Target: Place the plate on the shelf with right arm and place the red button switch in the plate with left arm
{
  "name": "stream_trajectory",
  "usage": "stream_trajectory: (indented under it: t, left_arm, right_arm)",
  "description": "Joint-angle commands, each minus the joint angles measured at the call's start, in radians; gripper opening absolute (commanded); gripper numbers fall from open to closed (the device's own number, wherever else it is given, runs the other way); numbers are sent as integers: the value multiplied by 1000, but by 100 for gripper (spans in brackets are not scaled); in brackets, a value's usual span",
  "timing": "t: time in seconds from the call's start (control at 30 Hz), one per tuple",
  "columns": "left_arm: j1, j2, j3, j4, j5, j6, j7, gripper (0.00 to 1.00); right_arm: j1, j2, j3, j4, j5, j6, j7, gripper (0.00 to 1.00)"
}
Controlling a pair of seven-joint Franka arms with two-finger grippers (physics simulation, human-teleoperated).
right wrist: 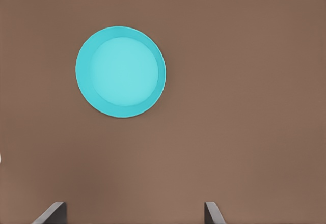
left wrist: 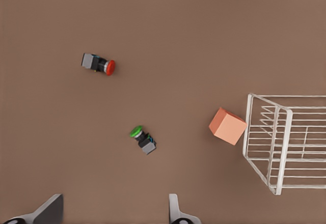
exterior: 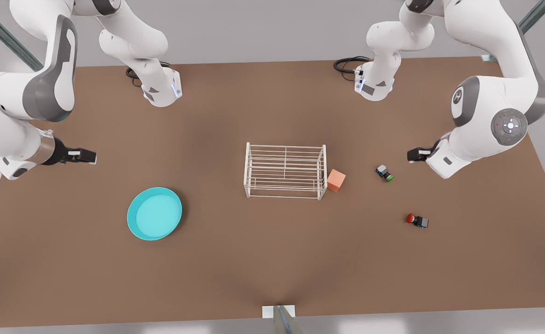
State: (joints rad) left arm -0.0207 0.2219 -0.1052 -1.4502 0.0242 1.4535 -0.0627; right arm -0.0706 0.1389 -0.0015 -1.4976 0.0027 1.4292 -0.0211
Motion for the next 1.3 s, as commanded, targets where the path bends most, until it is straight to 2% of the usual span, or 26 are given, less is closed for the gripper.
stream_trajectory:
  t: [0.0, 0.1, 0.23, 0.43, 0.53, 0.67, 1.27]
  left_arm:
    - [1, -1, -1, 1, -1, 24, -51, 100]
    - [4, -1, -1, 1, -1, 25, -51, 100]
    - [5, -1, 1, 1, 0, 24, -51, 100]
    - [5, -1, 1, 1, 0, 24, -51, 100]
    - [4, 1, -1, 1, 0, 24, -51, 100]
    - [5, 1, 1, 1, 0, 24, -51, 100]
    - [5, -1, -1, 1, 2, 25, -52, 100]
  right_arm:
    - [0, -1, 0, 0, 0, 25, -2, 100]
    - [-3, 43, 0, 16, -12, 36, -19, 100]
    - [-78, 343, -5, 51, 154, 280, -146, 100]
    - [-124, 559, -5, 53, 217, 530, -258, 100]
    - [-130, 561, -2, 13, 217, 640, -266, 100]
    - [-140, 484, 3, -204, 280, 882, -372, 100]
    - [-115, 510, 31, -311, 309, 876, -378, 100]
